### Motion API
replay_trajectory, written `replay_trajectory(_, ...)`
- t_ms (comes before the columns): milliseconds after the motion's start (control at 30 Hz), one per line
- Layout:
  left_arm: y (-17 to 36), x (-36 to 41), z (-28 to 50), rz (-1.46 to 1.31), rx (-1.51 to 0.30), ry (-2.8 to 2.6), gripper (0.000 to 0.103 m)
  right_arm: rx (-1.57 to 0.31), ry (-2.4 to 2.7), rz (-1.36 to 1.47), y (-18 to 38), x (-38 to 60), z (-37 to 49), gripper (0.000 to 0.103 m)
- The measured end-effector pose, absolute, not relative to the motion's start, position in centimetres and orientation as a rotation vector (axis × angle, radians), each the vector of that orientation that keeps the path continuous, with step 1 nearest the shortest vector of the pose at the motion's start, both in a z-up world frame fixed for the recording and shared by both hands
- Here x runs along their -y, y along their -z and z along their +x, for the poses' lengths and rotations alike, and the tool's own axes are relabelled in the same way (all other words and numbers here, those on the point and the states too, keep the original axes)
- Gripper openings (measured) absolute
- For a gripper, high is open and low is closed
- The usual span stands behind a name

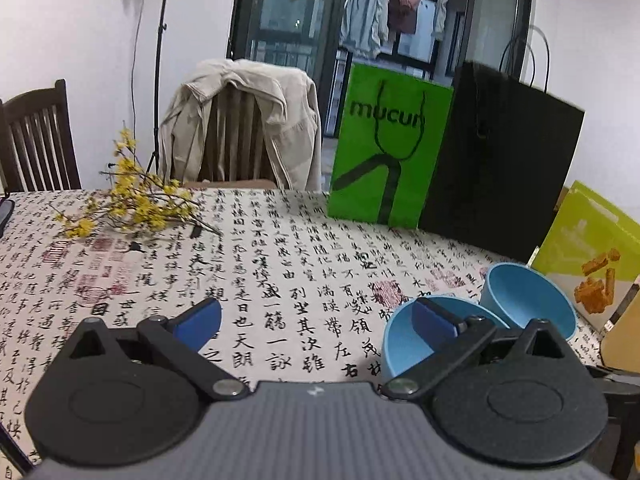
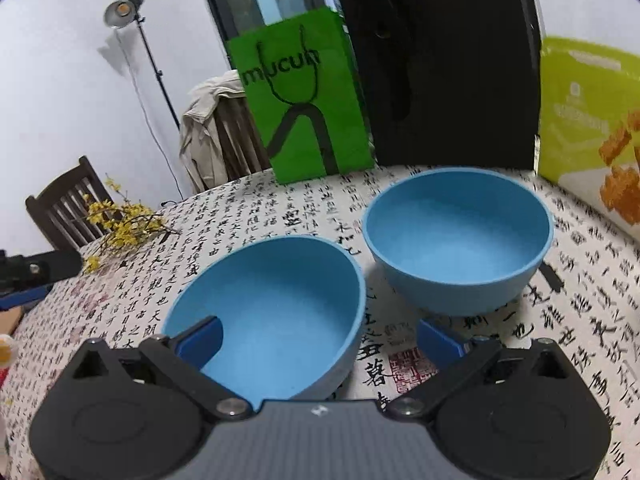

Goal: Organize plates and bowls
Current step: 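Close both tools on the rim of the nearer blue bowl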

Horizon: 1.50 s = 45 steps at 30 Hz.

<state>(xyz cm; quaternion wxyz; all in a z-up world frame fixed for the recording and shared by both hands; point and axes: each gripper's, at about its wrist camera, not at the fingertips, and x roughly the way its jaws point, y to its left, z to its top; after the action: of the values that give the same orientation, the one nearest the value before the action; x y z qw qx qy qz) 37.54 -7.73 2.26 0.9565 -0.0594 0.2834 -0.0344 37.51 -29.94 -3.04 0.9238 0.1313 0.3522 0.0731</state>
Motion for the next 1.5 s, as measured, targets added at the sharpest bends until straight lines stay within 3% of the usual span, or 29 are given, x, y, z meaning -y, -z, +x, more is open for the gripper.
replay_trajectory(400, 1.7, 10.0, 42.0, -0.06, -0.756, 0.034, 0.103, -0.782, -0.084, 0.394, 5.7, 31.1, 39.2, 0.103)
replay_trajectory(900, 3.6, 12.1, 43.2, 0.033, -0.757, 0.043, 0.099, -0.811, -0.082, 0.384, 7.0, 30.6, 40.1, 0.083)
replay_trajectory(1000, 3.8, 12.5, 43.3, 0.045, -0.763, 0.045, 0.091, -0.83, -0.096, 0.38, 7.3, 30.3, 40.3, 0.079)
replay_trajectory(1067, 3.8, 12.9, 43.2, 0.054, -0.757, 0.051, 0.079, -0.825, -0.104, 0.376, 7.2, 30.2, 40.2, 0.077)
replay_trajectory(1167, 3.8, 13.6, 43.0, 0.08, -0.742, 0.063, 0.076, -0.826, -0.107, 0.378, 7.2, 30.1, 40.3, 0.072)
replay_trajectory(1233, 3.9, 14.0, 42.9, 0.098, -0.729, 0.066, 0.071, -0.829, -0.103, 0.378, 7.3, 30.1, 40.3, 0.059)
replay_trajectory(1500, 4.4, 14.9, 43.0, 0.118, -0.747, 0.09, 0.042, -0.835, -0.128, 0.391, 7.4, 30.1, 40.2, 0.039)
